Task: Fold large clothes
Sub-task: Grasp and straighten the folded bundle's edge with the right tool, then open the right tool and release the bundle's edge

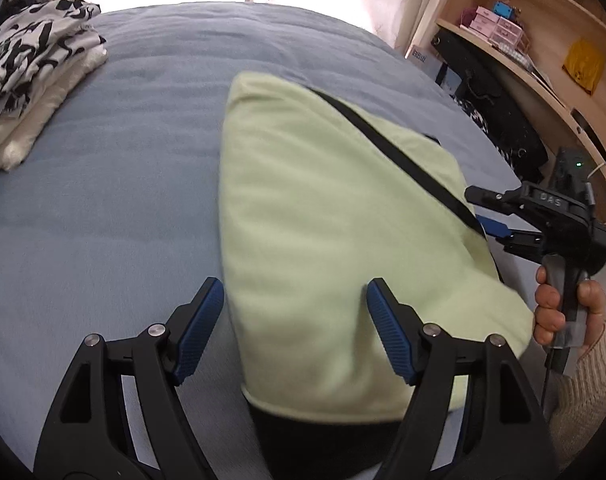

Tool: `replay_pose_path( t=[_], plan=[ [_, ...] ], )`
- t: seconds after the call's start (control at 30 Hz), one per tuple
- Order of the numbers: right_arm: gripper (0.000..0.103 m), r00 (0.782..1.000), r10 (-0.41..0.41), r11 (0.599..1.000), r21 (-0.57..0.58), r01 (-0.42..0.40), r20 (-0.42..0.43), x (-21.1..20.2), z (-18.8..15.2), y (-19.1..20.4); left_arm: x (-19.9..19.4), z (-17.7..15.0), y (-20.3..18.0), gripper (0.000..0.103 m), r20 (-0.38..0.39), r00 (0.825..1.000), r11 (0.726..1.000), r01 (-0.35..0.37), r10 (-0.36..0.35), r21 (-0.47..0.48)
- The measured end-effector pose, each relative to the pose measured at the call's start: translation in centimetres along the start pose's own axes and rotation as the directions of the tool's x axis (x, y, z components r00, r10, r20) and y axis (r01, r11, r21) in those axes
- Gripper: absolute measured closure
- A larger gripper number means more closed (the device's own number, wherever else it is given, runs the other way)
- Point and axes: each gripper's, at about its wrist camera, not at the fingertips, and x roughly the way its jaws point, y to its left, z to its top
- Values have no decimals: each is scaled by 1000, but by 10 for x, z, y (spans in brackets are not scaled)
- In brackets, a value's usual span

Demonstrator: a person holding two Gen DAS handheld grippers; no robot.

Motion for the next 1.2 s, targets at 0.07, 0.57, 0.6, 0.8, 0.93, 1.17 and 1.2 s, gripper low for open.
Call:
replay_pose_path(
  t=[0.07,0.57,0.6,0.8,0.93,1.17,1.2],
  plan=[
    [49,1000,-6,1000,3,6,-5,11,11,2,7,9,6,32,-9,1000,1000,13,-13,-6],
    [101,952,-284,937,-178,301,115,25,23,17,54,19,-22,21,28,995,994,-97,96,56],
    [101,952,-282,938,-177,299,119,18,22,21,54,20,-21,21,27,995,994,-94,92,52],
    [97,943,-266,920,-239,311,201,-34,-10,59,51,20,-21,22,25,994,993,-107,106,44],
    [97,960,-209,922,-289,257,188,-63,-46,80,30,21,-25,30,28,993,992,-120,119,25],
    [86,984,-146,918,-357,174,102,-61,-122,112,-30,-3,-38,32,84,989,990,-128,124,50],
    [85,985,-142,918,-359,166,93,-62,-136,112,-35,-9,-38,33,84,988,990,-134,130,46]
  ],
)
